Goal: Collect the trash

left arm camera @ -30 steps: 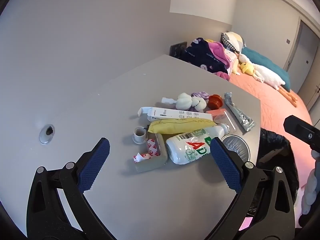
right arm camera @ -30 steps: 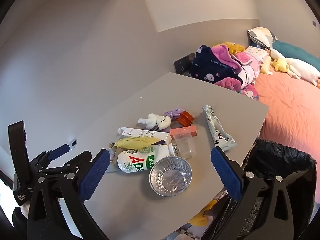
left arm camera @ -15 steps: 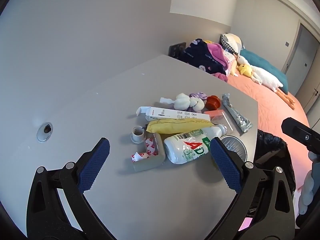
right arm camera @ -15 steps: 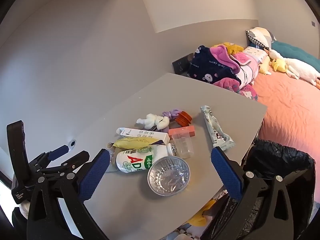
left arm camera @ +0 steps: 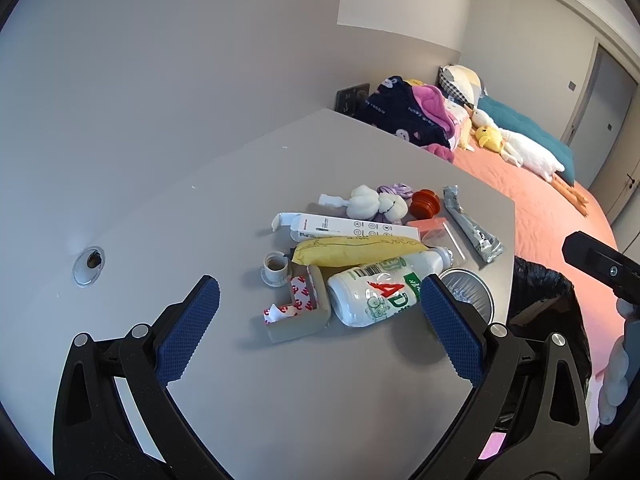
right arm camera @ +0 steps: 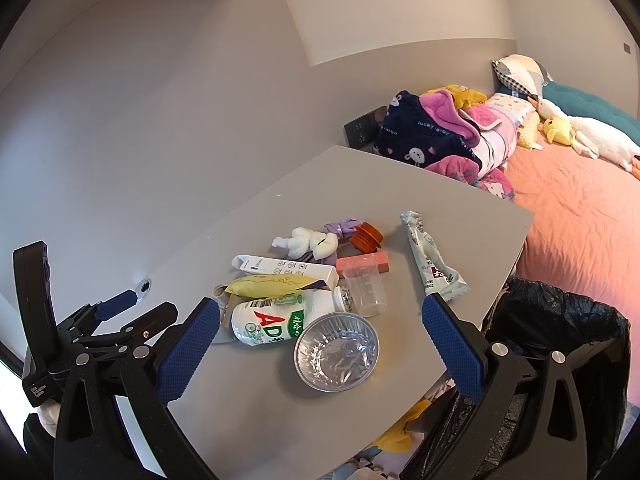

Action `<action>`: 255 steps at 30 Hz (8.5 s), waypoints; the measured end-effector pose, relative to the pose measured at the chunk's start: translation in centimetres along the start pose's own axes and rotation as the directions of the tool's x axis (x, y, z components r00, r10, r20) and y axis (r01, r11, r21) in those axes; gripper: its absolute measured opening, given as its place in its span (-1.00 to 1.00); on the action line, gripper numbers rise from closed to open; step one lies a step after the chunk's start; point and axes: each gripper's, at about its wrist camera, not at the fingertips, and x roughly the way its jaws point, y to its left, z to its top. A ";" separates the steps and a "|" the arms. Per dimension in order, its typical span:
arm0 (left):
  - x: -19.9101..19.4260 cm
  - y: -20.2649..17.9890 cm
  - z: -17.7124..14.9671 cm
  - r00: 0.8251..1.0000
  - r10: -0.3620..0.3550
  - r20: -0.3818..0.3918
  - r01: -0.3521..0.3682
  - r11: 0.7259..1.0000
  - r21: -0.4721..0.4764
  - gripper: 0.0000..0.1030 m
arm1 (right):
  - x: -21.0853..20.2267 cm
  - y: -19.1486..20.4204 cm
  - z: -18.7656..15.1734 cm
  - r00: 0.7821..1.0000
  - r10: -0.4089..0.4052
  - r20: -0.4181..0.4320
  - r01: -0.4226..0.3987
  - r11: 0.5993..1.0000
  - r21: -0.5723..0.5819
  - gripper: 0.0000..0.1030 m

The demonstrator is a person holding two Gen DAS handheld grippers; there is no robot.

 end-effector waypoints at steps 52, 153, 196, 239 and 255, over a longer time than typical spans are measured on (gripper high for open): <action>3.0 0.1 -1.5 0.997 -0.033 -0.071 0.037 0.997 0.065 0.88 | 2.8 -0.2 -2.0 0.995 -0.031 -0.097 0.028 0.999 -0.026 0.95; 4.5 -19.6 1.5 0.903 -0.418 -0.103 0.425 0.830 0.361 0.12 | -9.5 -14.4 -4.0 0.954 -0.285 0.095 0.261 0.942 0.210 0.56; 4.6 -24.6 0.4 0.865 -0.479 -0.148 0.496 0.776 0.389 0.87 | -14.4 -18.3 -4.5 0.929 -0.324 0.178 0.262 0.916 0.304 0.94; 7.3 -0.1 0.5 0.990 -0.136 -0.036 0.136 0.991 -0.010 0.61 | 3.5 -9.5 0.2 0.994 -0.113 -0.013 0.113 0.993 0.030 0.62; 12.5 4.3 0.7 0.991 -0.039 -0.124 0.035 0.999 -0.034 0.20 | 11.9 -10.0 1.5 0.976 -0.168 -0.137 0.163 0.986 -0.045 0.34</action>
